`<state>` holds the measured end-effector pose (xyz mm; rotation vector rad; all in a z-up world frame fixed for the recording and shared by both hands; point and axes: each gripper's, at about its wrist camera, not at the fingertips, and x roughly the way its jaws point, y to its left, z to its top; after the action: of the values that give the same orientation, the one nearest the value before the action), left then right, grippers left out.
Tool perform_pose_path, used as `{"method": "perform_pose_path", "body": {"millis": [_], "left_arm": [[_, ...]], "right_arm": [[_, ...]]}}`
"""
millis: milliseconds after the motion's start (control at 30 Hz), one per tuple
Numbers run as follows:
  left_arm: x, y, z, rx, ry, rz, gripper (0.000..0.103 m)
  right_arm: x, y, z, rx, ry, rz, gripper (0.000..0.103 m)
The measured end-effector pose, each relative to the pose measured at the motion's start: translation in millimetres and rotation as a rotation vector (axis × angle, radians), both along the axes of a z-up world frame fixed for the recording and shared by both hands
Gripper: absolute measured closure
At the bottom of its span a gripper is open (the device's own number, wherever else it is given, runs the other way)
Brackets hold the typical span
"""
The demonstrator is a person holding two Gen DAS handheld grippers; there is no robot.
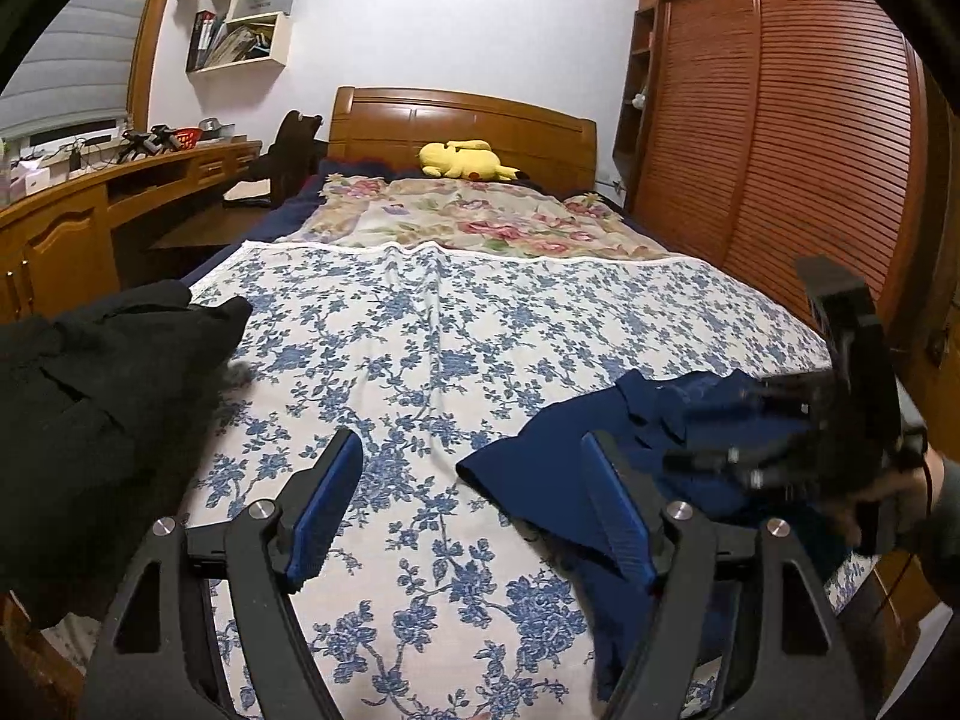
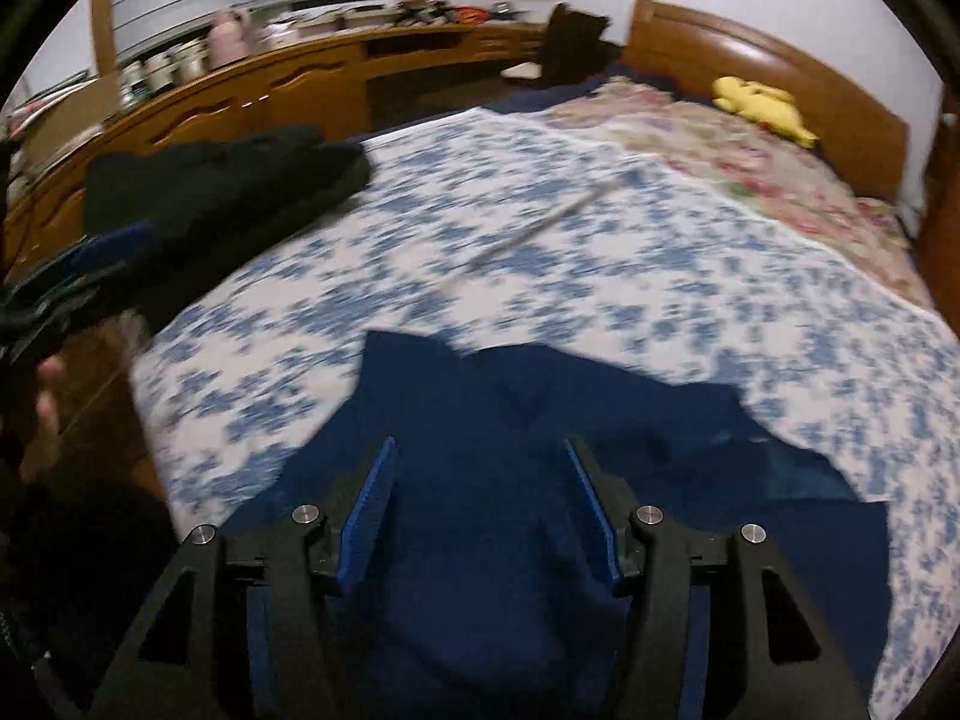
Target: Fold large clothes
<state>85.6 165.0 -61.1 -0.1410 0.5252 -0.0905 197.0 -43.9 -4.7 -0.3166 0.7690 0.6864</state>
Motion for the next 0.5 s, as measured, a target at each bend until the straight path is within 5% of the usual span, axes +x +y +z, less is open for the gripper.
{"method": "perform_pose_path", "body": {"millis": [500], "left_arm": [[-1, 12, -3, -0.021, 0.002, 0.023, 0.027]], "right_arm": [[-10, 36, -33, -0.096, 0.112, 0.146, 0.043]]}}
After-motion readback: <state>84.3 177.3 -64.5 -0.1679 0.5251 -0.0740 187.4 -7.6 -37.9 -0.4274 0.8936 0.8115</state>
